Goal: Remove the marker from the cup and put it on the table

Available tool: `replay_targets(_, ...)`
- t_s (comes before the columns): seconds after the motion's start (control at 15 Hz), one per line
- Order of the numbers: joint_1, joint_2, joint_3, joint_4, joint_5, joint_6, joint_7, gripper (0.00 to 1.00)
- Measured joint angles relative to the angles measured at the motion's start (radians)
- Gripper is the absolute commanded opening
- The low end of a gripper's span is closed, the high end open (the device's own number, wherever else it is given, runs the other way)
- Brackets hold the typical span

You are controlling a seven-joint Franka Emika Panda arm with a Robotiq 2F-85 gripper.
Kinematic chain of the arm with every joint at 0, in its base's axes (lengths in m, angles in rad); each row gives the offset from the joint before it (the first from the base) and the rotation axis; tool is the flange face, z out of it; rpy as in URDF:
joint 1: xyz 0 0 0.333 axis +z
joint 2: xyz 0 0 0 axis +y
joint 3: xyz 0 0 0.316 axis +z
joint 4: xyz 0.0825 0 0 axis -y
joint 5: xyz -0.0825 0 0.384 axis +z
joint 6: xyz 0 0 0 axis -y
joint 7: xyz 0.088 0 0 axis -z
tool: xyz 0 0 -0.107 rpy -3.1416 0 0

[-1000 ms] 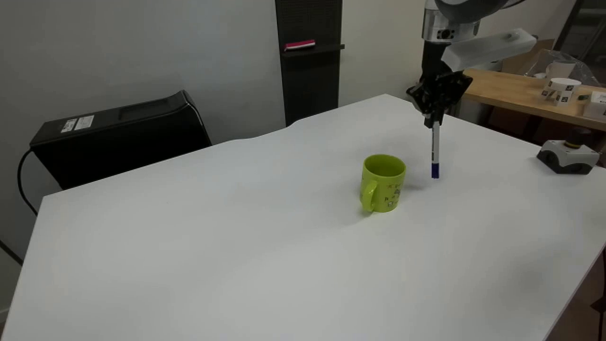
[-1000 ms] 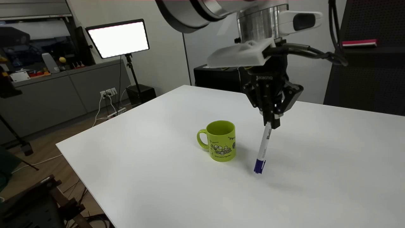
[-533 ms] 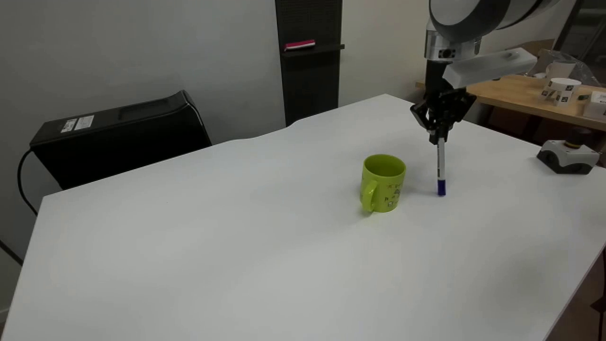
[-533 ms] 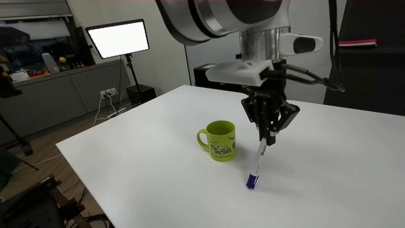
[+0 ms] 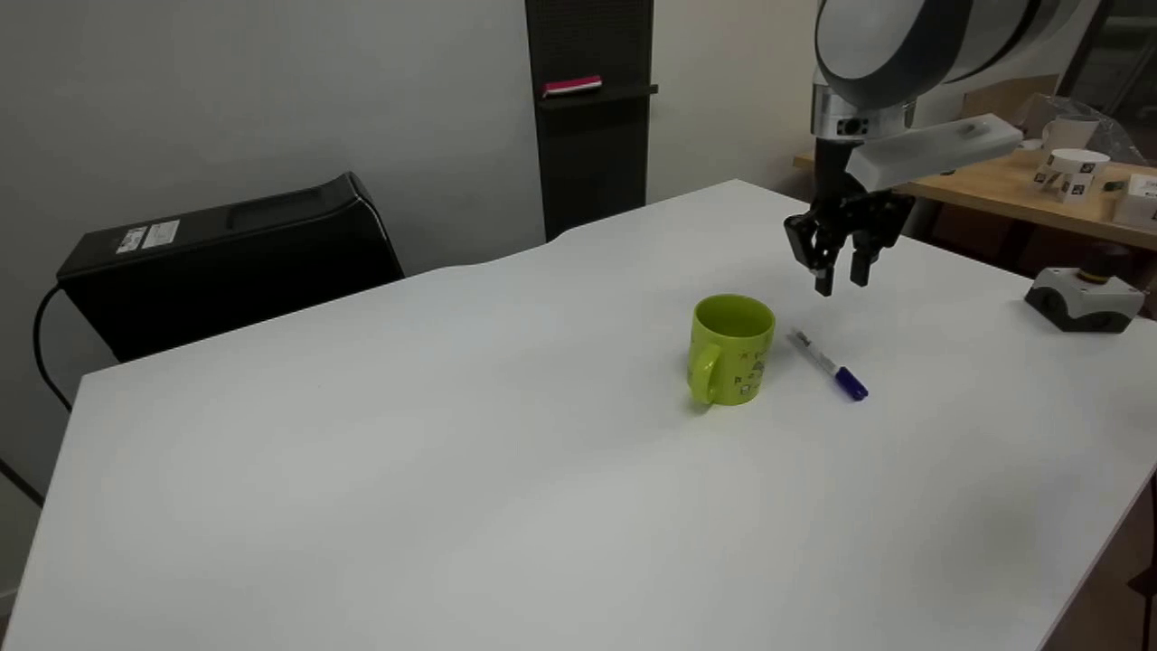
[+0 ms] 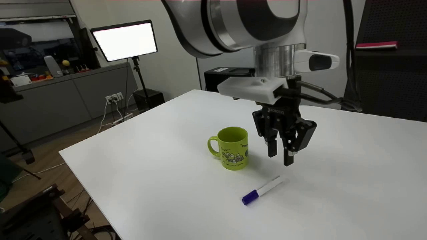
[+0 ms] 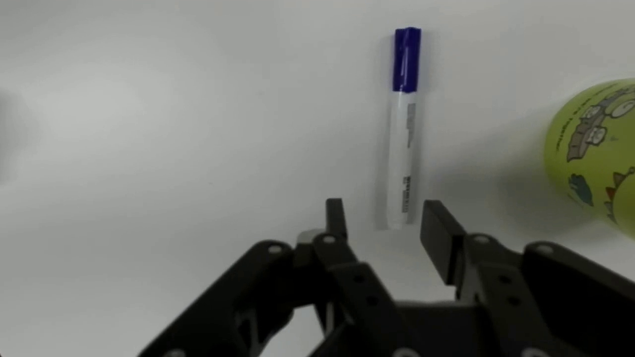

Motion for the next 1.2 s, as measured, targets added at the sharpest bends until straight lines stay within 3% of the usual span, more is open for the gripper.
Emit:
replay_targets(0.27, 0.003, -0.001, 0.002, 0.001, -0.002, -0.003, -0.007, 0.99)
replay_targets(0.87, 0.020, -0.127, 0.033, -0.009, -0.010, -0.050, -0.055, 1.00)
replay_targets(1.2, 0.029, -0.236, 0.084, -0.067, -0.008, -0.057, -0.107, 1.00)
